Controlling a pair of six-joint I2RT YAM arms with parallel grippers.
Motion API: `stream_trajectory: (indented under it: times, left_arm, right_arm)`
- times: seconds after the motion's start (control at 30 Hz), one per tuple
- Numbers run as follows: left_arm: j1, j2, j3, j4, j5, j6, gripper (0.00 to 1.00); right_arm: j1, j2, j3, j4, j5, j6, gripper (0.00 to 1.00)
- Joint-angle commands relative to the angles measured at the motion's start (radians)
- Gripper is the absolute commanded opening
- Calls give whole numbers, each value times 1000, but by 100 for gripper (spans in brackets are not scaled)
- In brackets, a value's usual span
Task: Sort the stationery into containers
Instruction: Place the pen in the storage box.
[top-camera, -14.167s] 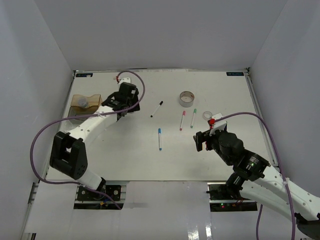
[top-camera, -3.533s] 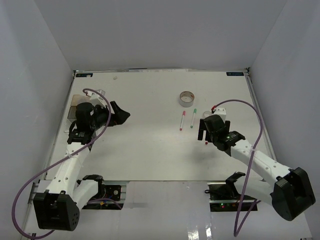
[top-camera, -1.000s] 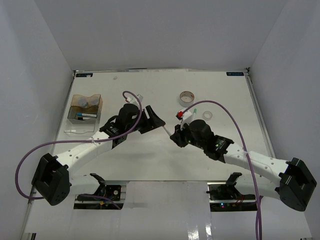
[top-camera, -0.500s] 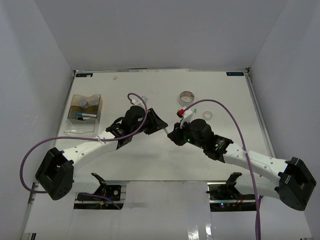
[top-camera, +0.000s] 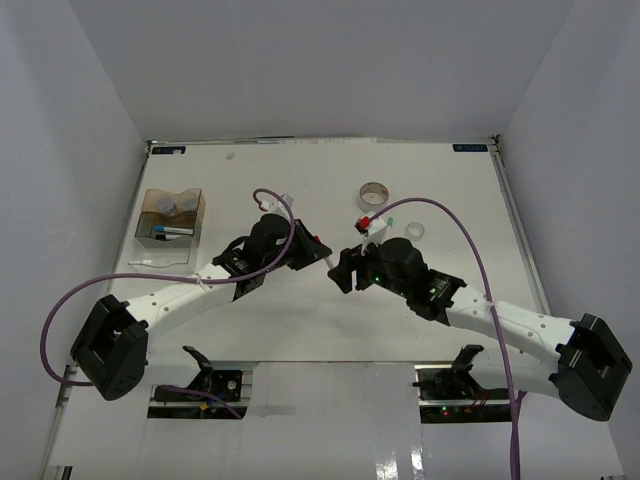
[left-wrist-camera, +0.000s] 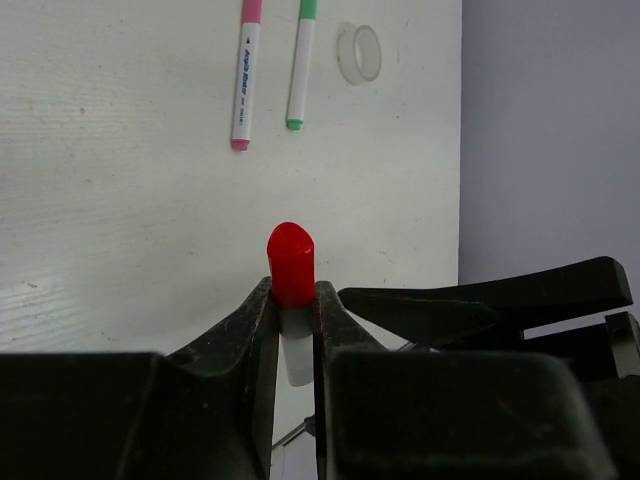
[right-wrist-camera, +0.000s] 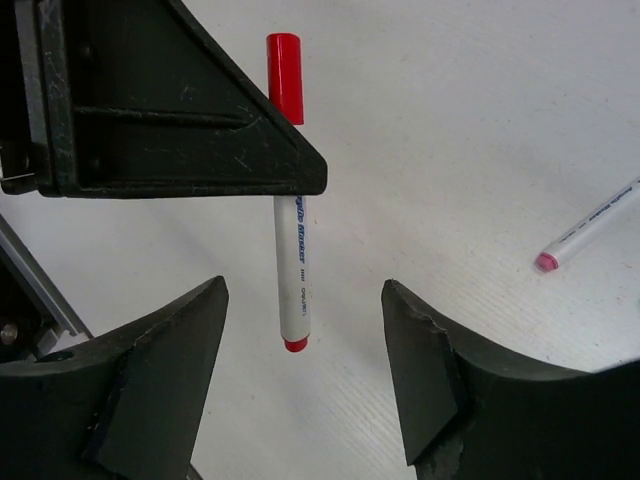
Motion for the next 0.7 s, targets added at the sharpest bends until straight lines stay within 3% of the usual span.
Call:
stream_trajectory:
  times: [0.0,0.13,0.3,0.67]
  left_arm:
    - [0,-41,-12,-14,-84,-1,4]
    - [74,-78,-32,-48,-109,0,6]
    - [308,-133,-31,-109,-84,39,9]
    - [891,-143,27,-140,12,83,13]
  right_arm:
    - [5,-30,1,19,59,-4,70]
    - [4,-65,-9,-30,117,-24,95]
    - [1,-114,-48,-60,213,-54,90]
    - [-33,-122,-138,-34,197,-90,90]
